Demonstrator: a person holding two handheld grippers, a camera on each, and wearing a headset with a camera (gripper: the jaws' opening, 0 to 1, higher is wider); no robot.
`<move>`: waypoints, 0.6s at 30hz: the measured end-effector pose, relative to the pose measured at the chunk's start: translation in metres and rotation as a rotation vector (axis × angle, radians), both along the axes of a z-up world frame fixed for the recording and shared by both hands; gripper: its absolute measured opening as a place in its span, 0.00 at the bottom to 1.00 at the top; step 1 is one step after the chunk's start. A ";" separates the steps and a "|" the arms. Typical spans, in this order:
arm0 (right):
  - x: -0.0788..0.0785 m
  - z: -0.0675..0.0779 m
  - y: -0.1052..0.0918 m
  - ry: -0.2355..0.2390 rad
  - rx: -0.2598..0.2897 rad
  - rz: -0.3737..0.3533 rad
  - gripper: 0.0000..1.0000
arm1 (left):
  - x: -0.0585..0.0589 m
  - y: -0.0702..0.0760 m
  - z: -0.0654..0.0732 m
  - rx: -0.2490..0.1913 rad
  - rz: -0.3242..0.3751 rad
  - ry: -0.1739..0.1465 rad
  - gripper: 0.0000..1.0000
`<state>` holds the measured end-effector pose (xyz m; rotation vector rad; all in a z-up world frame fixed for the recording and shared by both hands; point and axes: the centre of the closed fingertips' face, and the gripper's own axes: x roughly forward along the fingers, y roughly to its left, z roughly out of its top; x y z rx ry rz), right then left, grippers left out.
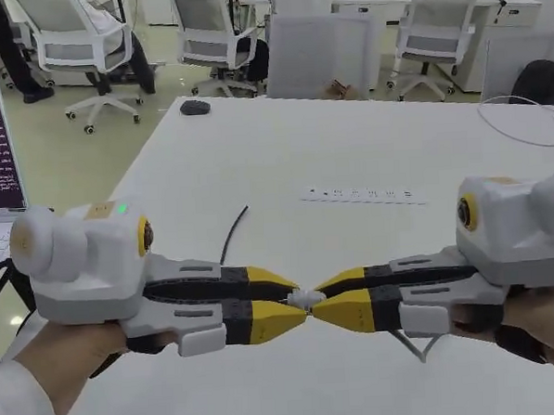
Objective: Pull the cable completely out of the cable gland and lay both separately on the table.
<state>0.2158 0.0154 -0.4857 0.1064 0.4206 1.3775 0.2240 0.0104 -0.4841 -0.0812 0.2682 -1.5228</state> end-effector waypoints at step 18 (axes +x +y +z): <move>-0.004 0.006 0.000 -0.367 -0.136 0.013 0.10 | 0.000 0.001 0.008 -0.055 -0.003 0.138 0.13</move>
